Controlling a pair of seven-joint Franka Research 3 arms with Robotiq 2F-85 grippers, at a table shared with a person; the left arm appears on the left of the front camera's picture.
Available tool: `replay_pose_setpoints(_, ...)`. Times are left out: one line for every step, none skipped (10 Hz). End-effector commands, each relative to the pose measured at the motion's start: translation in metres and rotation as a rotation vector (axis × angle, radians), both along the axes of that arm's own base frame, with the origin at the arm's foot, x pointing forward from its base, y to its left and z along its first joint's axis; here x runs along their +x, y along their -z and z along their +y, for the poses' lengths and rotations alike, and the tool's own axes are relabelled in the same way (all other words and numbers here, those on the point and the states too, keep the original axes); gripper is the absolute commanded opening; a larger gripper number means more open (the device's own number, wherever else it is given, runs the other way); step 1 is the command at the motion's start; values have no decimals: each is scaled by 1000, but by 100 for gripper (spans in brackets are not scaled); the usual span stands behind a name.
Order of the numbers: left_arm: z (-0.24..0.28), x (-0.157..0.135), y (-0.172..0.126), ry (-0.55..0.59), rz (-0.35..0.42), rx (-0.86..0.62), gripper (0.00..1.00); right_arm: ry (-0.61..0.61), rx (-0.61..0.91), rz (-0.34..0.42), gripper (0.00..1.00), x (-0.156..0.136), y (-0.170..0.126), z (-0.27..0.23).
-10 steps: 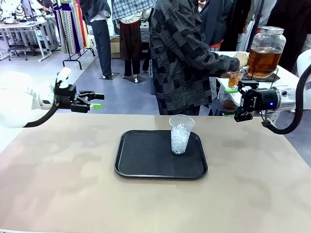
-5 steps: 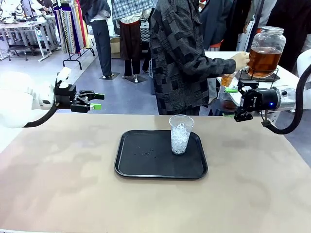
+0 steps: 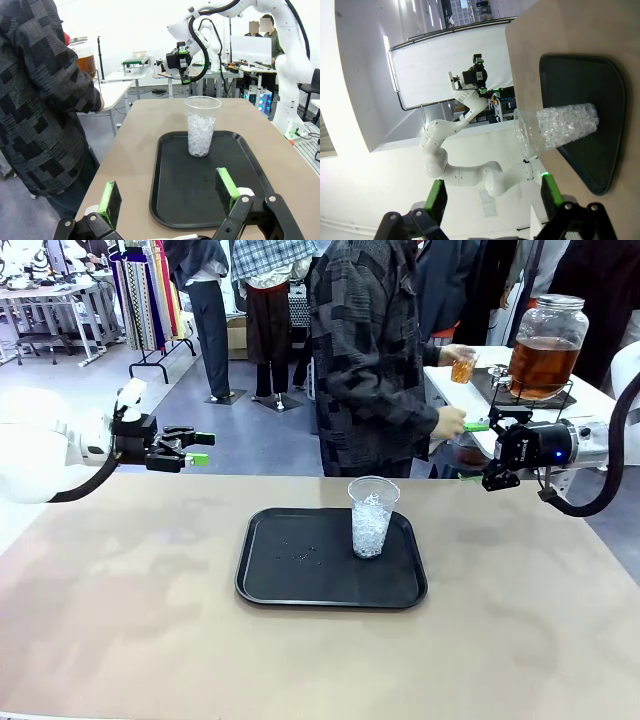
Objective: Pour the drink into the iced cup.
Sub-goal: Pick up the iced cup indicated by the human and present it to them.
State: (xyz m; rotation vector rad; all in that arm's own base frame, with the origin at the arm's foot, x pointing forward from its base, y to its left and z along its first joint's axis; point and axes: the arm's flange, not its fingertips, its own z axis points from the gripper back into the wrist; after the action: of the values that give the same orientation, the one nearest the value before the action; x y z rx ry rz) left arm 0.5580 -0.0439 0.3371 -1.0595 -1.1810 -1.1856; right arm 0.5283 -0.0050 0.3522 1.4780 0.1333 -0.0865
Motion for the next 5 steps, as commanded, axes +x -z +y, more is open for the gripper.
replay_pose_setpoints(0,0,-1,-1,-2,0,100,2,-1,-6,100,0,-1,0)
replay_pose_setpoints(0,0,-1,-1,-2,0,100,2,-1,-6,100,0,-1,0)
replay_pose_setpoints(0,0,-1,-1,-2,0,100,2,-1,-6,100,0,-1,0)
replay_pose_setpoints(0,0,-1,-1,-2,0,100,2,-1,-6,100,0,-1,0)
replay_pose_setpoints(0,0,-1,-1,-2,0,100,2,-1,-6,100,0,-1,0)
